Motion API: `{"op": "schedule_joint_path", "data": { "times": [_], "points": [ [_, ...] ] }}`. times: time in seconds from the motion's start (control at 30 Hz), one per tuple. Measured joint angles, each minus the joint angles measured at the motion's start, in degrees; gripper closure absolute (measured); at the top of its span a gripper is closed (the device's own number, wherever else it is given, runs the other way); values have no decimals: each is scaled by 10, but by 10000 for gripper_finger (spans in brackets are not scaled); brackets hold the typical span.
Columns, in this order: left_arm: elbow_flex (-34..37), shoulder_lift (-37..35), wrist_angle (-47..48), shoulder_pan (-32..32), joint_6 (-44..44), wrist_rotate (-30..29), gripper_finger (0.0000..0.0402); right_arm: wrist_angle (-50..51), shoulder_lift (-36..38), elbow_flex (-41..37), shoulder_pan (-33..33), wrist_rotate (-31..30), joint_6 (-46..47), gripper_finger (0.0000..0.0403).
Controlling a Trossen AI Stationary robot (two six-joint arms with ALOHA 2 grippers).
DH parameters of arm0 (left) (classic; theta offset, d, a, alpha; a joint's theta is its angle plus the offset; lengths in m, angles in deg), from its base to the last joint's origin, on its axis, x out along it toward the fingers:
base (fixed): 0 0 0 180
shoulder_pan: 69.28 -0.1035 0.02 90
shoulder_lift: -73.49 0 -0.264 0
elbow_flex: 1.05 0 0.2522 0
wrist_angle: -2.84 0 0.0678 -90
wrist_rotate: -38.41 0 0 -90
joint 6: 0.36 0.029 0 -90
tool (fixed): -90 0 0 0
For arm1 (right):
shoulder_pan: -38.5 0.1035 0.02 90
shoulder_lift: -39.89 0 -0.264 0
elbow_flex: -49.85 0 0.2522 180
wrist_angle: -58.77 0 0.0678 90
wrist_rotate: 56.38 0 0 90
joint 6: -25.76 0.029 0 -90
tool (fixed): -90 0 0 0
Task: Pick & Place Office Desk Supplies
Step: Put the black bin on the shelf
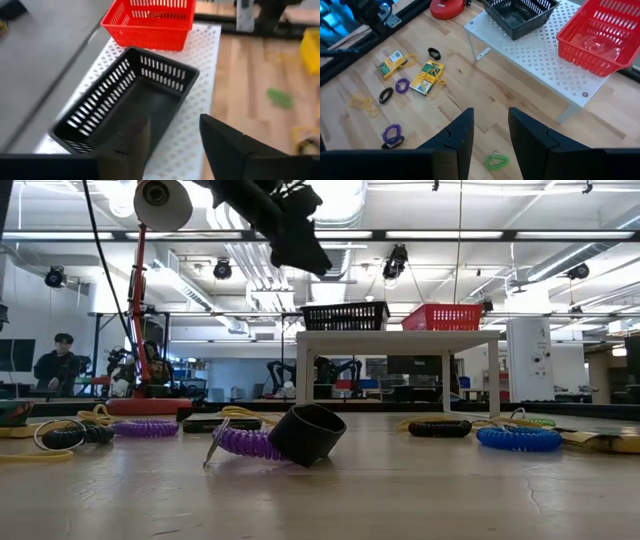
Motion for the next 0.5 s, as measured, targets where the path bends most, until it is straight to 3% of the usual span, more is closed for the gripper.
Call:
{"op": "schedule_joint_path", "data": {
  "times": [0.2,0.5],
  "points": [
    [35,0,-18,-7,130,-5,182,-5,0,0,0,-20,40,285],
    [98,0,-112,-37,149,-5,207,-41,0,0,-2,-74,74,292]
  ]
}}
